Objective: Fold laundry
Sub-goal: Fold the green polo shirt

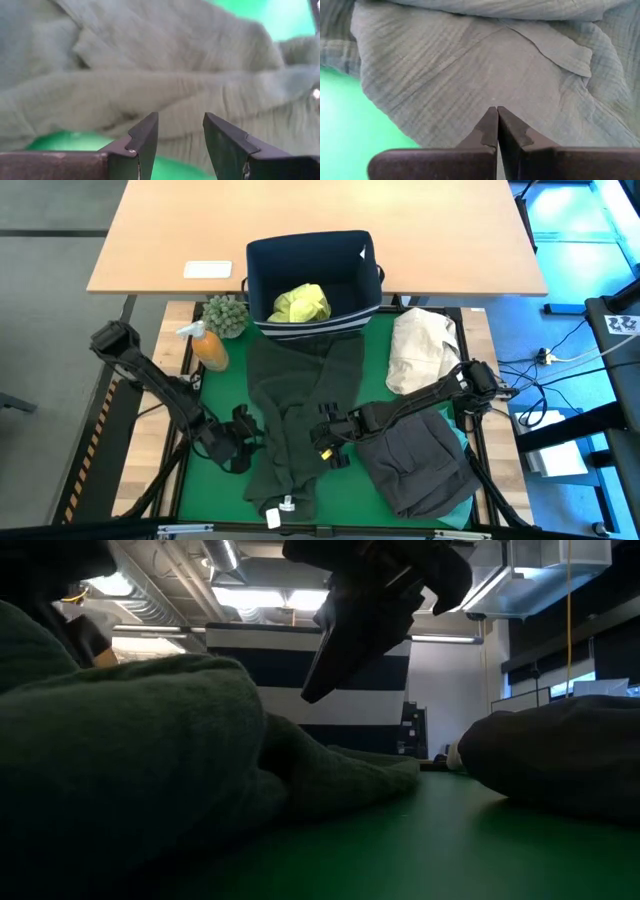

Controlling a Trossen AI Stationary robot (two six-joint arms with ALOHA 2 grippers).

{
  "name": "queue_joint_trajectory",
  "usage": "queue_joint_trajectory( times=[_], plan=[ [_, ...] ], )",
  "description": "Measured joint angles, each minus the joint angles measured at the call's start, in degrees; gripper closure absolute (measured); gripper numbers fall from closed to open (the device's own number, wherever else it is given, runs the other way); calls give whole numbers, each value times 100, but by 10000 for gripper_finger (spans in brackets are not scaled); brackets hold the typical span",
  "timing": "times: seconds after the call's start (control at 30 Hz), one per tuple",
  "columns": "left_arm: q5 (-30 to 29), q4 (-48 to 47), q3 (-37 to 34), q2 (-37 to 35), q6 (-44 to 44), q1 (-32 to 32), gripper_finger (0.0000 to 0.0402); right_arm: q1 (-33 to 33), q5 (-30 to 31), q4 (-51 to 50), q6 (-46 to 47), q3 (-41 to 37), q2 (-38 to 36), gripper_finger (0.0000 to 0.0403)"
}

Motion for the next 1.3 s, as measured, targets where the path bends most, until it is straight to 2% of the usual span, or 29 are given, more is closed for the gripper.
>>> queue_joint_trajectory(
  times=[0.23, 0.43, 0.8, 1.0, 1.3],
  plan=[
    [110, -494, 0, 613, -344, -93, 251, -2, 2, 74, 98, -7, 1, 398],
    [-227, -496, 0, 853, 616, 53, 251, -11, 2, 107, 97, -11, 0, 398],
    [-428, -523, 2, 860, 1351, 749, 251, -11, 2, 106, 96, -13, 1, 398],
    [-813, 123, 1, 860, 2100, 1279, 250, -11, 2, 107, 96, -13, 0, 398],
    [-776, 1762, 2, 860, 3370, 1819, 250, -11, 2, 65, 96, -13, -1, 398]
  ],
)
